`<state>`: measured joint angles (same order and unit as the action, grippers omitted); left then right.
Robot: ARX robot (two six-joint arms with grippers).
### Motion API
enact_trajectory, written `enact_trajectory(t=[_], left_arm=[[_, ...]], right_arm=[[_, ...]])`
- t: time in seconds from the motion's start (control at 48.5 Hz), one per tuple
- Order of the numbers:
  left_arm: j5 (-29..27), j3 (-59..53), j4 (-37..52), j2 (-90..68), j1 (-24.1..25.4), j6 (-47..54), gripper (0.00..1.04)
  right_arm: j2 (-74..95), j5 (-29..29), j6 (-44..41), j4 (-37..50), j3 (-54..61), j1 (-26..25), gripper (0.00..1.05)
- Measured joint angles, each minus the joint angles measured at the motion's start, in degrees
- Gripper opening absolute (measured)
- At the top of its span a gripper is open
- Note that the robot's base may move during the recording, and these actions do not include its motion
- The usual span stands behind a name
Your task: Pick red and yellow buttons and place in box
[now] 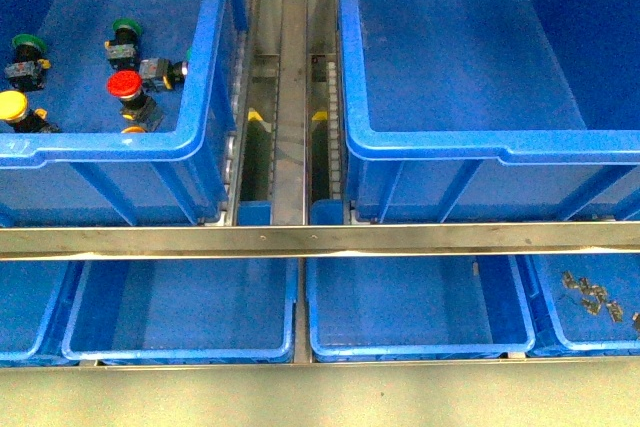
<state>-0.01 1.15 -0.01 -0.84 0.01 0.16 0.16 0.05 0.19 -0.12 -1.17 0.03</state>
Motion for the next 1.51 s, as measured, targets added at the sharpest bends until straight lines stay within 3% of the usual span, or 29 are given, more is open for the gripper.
enact_trajectory(t=[1.506], left_arm=[[0.00, 0.02, -0.02, -0.02, -0.02, -0.07, 0.97]], right_arm=[[0.00, 0.00, 0.00, 0.00, 0.00, 0.00, 0.99]])
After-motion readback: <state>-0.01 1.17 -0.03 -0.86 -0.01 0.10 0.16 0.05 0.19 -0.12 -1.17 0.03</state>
